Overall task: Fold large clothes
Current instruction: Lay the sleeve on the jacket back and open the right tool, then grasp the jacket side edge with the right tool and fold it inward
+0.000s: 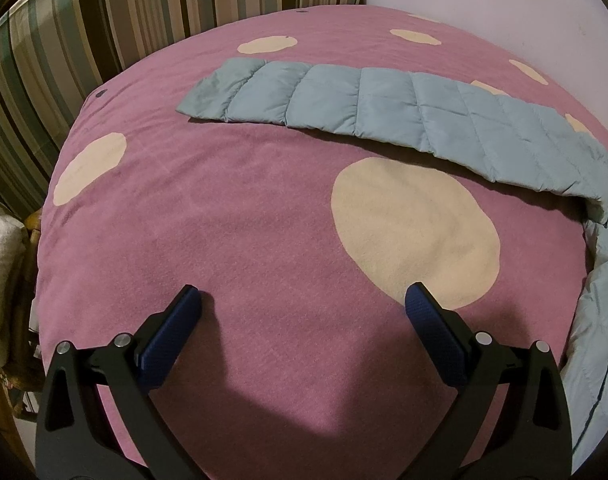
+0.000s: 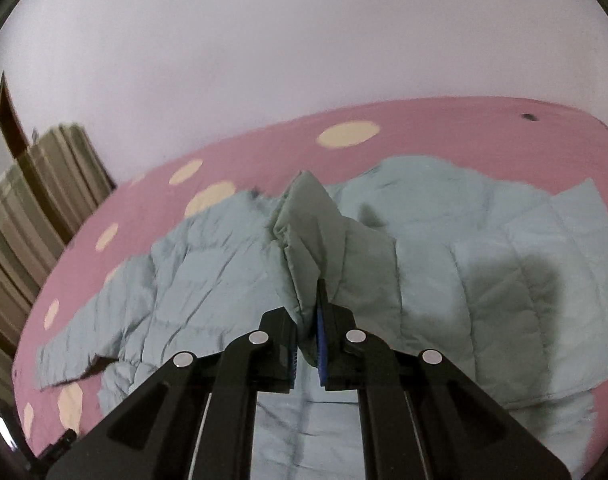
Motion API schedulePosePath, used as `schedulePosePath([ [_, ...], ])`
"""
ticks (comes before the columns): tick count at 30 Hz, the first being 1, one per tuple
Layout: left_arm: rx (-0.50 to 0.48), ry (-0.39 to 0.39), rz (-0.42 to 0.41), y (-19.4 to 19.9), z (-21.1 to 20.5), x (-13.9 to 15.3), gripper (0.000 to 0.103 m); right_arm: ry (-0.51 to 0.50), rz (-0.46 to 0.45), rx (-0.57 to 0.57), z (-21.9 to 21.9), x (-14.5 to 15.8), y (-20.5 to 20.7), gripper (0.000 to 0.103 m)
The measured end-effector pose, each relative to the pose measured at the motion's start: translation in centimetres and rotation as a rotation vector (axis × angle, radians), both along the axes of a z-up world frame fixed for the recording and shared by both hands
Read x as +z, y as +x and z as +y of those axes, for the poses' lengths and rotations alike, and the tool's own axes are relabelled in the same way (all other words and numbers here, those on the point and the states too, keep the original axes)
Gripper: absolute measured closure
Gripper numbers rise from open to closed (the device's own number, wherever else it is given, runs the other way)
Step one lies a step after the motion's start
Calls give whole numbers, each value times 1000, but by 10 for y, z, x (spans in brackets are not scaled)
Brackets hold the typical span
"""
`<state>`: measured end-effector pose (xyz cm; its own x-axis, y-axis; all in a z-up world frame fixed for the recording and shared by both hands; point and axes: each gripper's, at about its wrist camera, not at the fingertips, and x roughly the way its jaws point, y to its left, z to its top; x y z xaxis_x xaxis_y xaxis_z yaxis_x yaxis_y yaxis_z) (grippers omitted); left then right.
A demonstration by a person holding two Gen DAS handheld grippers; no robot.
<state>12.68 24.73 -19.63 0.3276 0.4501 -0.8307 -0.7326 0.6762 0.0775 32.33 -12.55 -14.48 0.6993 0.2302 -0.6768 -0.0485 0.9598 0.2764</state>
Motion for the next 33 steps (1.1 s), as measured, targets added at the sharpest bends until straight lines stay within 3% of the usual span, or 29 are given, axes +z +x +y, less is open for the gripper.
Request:
schedulePosePath([
  [9, 0, 1, 2, 0, 0, 0, 2, -85, 93, 78, 53, -29, 14, 96],
  [16, 0, 1, 2, 0, 0, 0, 2, -134, 133, 101, 64, -47, 16, 92],
  [18, 0, 0, 1, 0, 0, 0, 2, -130, 130, 128, 64, -41, 11, 82],
  [20, 0, 1, 1, 0, 0, 0, 2, -100, 115, 166, 65, -32, 0, 39],
  [22, 0, 0, 1, 0, 0, 0, 2, -103, 72, 181, 63, -18, -15, 30],
  [24, 0, 0, 1, 0, 0, 0, 2, -123, 28, 190, 56, -2, -33, 30],
  [27, 0, 1, 1, 0, 0, 0, 2, -124, -40, 110, 18, 23, -53, 32],
  [29, 0, 1, 2, 0, 0, 0, 2, -131, -30, 4, -27, 29, -53, 56],
  [31, 0, 2, 2, 0, 0, 0, 2, -133, 1, -102, -69, 25, -47, 66],
  [33, 0, 3, 3, -1, 1, 0, 2, -137, 50, -210, -114, 12, -37, 68],
])
